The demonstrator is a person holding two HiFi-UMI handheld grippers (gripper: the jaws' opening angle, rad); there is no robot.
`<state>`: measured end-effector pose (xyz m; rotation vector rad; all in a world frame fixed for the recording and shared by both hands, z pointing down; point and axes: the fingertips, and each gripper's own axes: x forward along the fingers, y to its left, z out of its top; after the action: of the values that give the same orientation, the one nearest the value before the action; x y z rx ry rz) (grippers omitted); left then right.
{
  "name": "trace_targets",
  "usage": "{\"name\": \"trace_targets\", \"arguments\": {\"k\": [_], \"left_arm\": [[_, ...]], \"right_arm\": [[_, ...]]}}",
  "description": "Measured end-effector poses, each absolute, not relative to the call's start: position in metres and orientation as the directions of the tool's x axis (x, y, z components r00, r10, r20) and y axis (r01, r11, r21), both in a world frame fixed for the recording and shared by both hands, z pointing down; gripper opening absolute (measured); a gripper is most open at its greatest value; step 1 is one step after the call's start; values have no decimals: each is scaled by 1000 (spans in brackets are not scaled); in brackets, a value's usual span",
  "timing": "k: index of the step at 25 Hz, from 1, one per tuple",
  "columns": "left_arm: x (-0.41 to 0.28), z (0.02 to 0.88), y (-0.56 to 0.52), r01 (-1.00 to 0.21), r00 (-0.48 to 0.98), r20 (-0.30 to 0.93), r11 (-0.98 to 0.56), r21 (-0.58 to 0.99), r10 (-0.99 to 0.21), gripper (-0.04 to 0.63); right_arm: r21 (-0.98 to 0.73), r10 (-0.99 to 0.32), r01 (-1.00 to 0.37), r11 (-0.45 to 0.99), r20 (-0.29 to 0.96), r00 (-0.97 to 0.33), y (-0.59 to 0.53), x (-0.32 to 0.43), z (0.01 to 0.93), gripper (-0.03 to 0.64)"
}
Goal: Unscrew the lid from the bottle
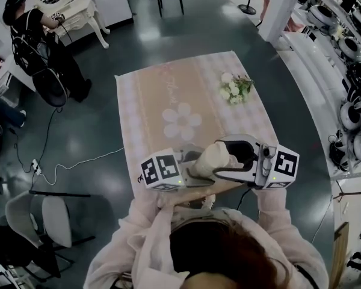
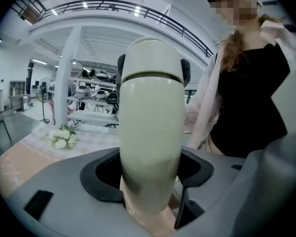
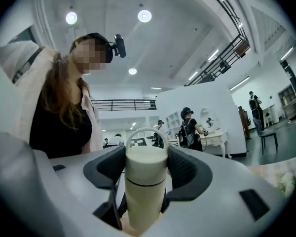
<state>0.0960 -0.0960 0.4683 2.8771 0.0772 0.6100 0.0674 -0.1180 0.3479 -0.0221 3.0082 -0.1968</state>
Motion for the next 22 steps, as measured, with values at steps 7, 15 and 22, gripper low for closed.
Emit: {"name": "trace_targets", "arguments": {"k": [7, 15, 22], "left_arm": [[75, 485, -153, -401, 784, 540, -913, 67, -305, 316], [85, 489, -128, -227, 814, 561, -972, 64, -153, 316], [89, 471, -114, -94, 882, 470, -988, 118, -28, 316]], "right_arm": [[-312, -385, -352, 882, -48, -922, -161, 72, 363, 374], [-148, -240, -239, 960, 8, -971, -138, 62, 363, 287], [-126, -109, -96, 987, -105, -988, -130, 70, 347, 302]]}}
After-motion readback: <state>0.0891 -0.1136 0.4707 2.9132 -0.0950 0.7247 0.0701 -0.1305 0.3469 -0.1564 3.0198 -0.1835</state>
